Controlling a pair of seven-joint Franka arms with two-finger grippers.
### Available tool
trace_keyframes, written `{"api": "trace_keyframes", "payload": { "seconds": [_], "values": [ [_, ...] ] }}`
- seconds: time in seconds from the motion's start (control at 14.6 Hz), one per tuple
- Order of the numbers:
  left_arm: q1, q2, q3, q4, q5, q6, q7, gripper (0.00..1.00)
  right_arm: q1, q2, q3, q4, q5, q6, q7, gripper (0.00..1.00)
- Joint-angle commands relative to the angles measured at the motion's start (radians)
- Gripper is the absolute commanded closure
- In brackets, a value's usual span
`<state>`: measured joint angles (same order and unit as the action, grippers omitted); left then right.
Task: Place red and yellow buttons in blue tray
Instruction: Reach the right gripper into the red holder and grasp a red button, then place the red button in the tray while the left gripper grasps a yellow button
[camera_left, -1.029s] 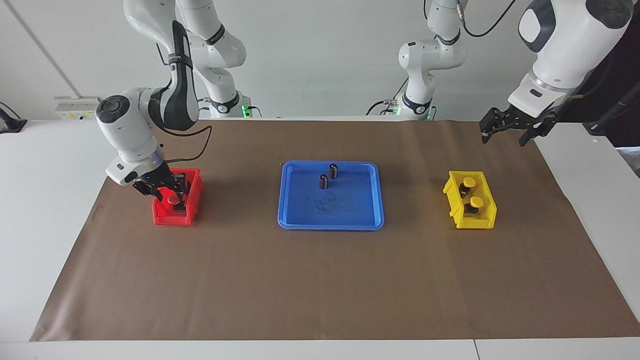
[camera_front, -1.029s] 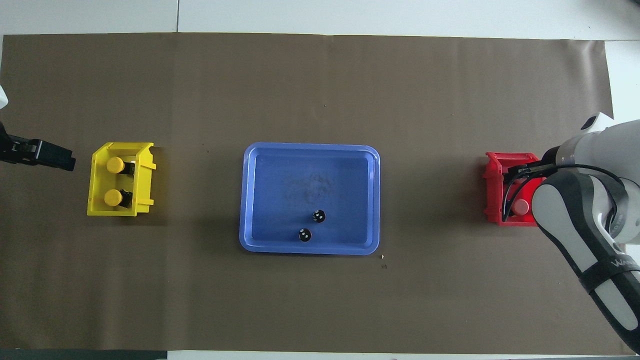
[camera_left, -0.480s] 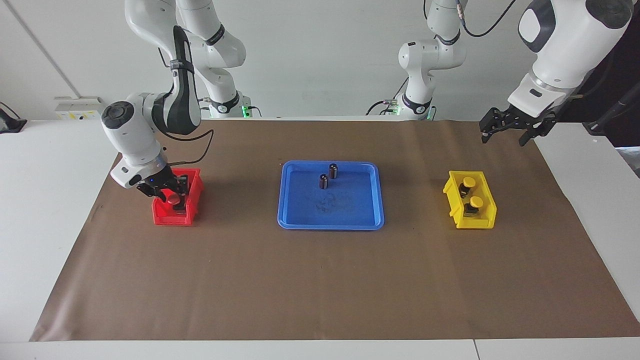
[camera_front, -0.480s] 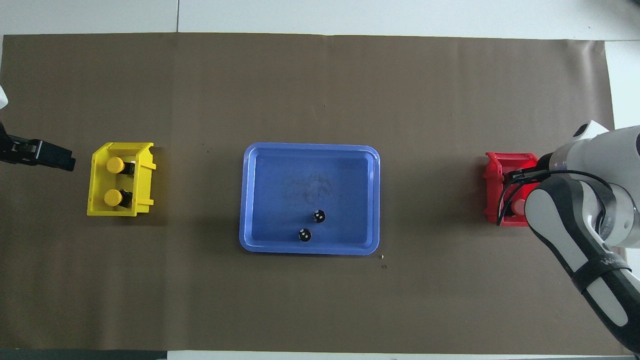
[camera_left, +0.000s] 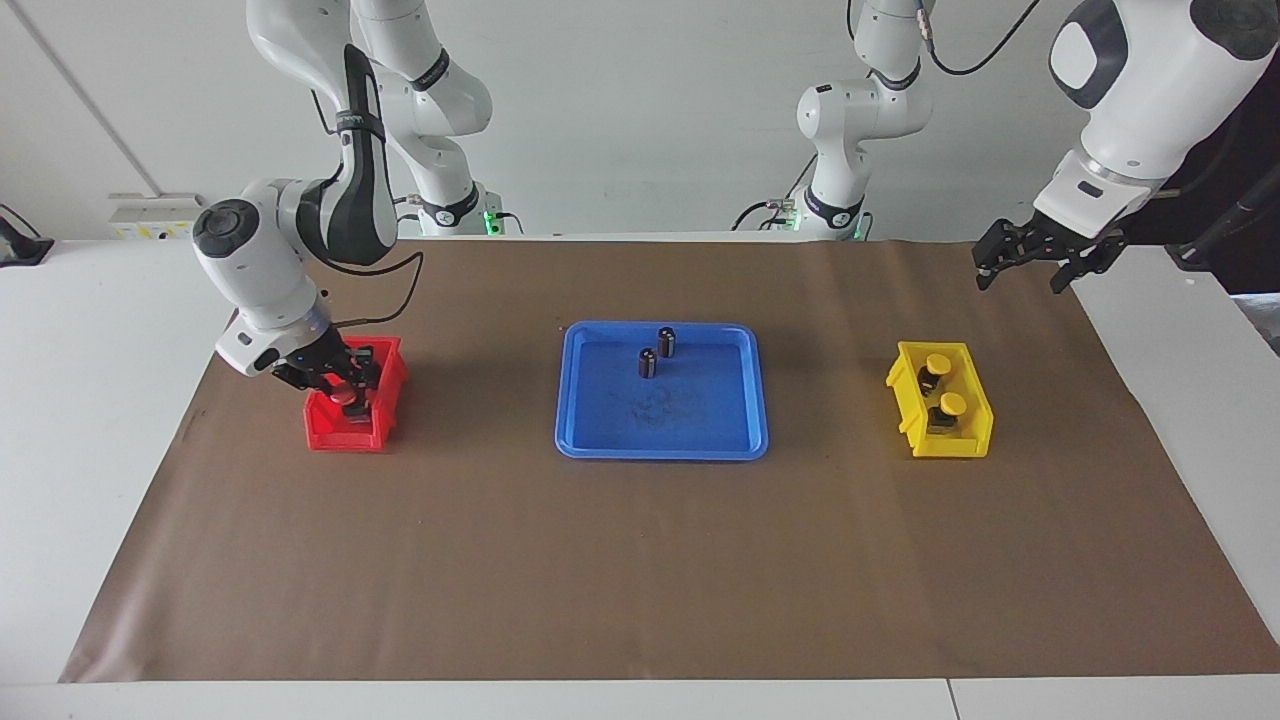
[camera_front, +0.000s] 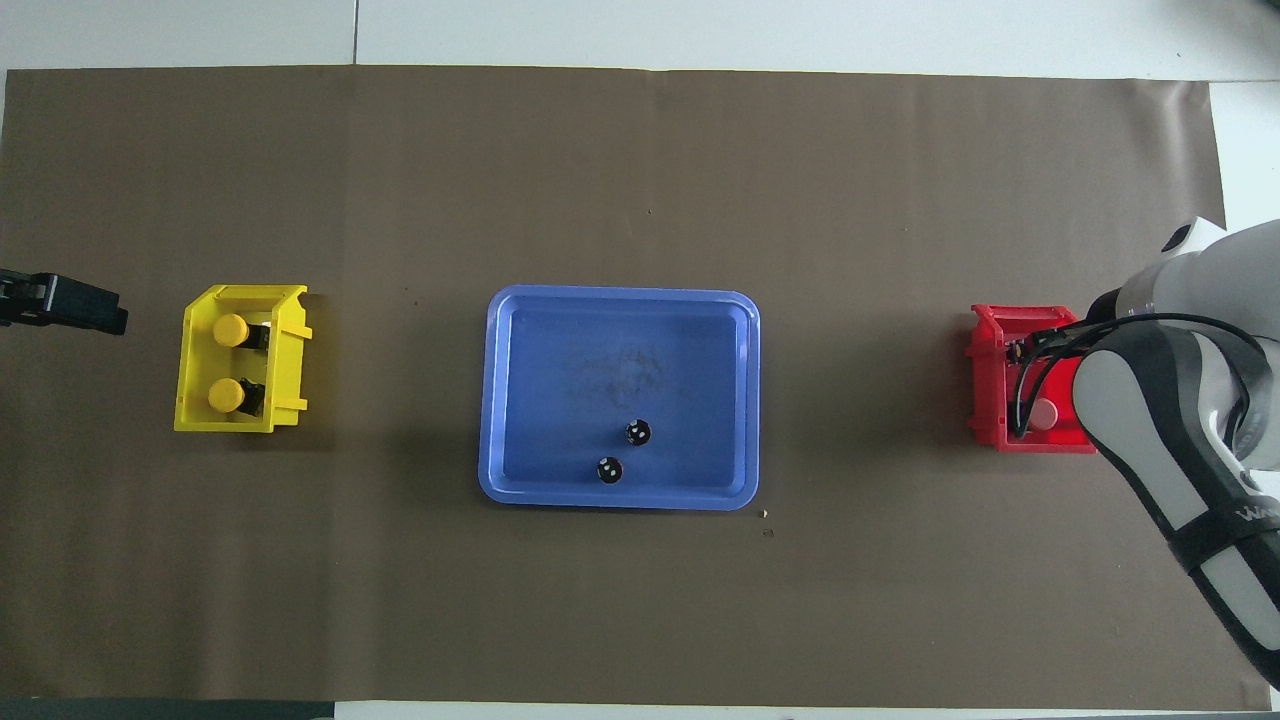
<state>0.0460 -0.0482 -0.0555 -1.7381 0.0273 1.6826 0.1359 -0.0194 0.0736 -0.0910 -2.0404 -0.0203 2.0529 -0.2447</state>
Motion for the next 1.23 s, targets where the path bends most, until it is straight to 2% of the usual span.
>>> {"api": "trace_keyframes", "payload": {
  "seconds": [0.0,0.14,0.27,0.48,0.69,1.03,1.1,1.17],
  "values": [
    [0.038,-0.03,-0.003,-0.156,0.014,0.173,-0.009,0.08,0.041,0.031,0.014,0.188,-0.049,-0.193,0.002,0.87],
    [0.037,0.0,-0.003,-0.243,0.013,0.308,-0.03,0.21,0.114,0.067,0.016,0.316,-0.047,-0.302,0.115,0.86],
    [0.02,0.049,-0.004,-0.284,0.013,0.402,-0.087,0.28,0.241,0.1,0.03,0.384,-0.032,-0.309,0.317,0.86],
    [0.018,0.083,-0.006,-0.348,0.013,0.497,-0.088,0.28,0.441,0.138,0.031,0.371,0.025,-0.151,0.635,0.87],
    [0.006,0.099,-0.006,-0.396,0.013,0.583,-0.105,0.28,0.599,0.222,0.031,0.388,0.03,-0.074,0.891,0.88],
    [-0.017,0.139,-0.006,-0.411,0.011,0.64,-0.131,0.29,0.68,0.333,0.031,0.373,0.022,0.061,1.01,0.83],
    [-0.017,0.148,-0.006,-0.416,0.011,0.657,-0.137,0.33,0.691,0.343,0.031,0.371,0.022,0.075,1.027,0.83],
    [-0.018,0.148,-0.006,-0.425,0.011,0.666,-0.16,0.72,0.7,0.351,0.031,0.37,0.023,0.076,1.03,0.83]
  ]
}}
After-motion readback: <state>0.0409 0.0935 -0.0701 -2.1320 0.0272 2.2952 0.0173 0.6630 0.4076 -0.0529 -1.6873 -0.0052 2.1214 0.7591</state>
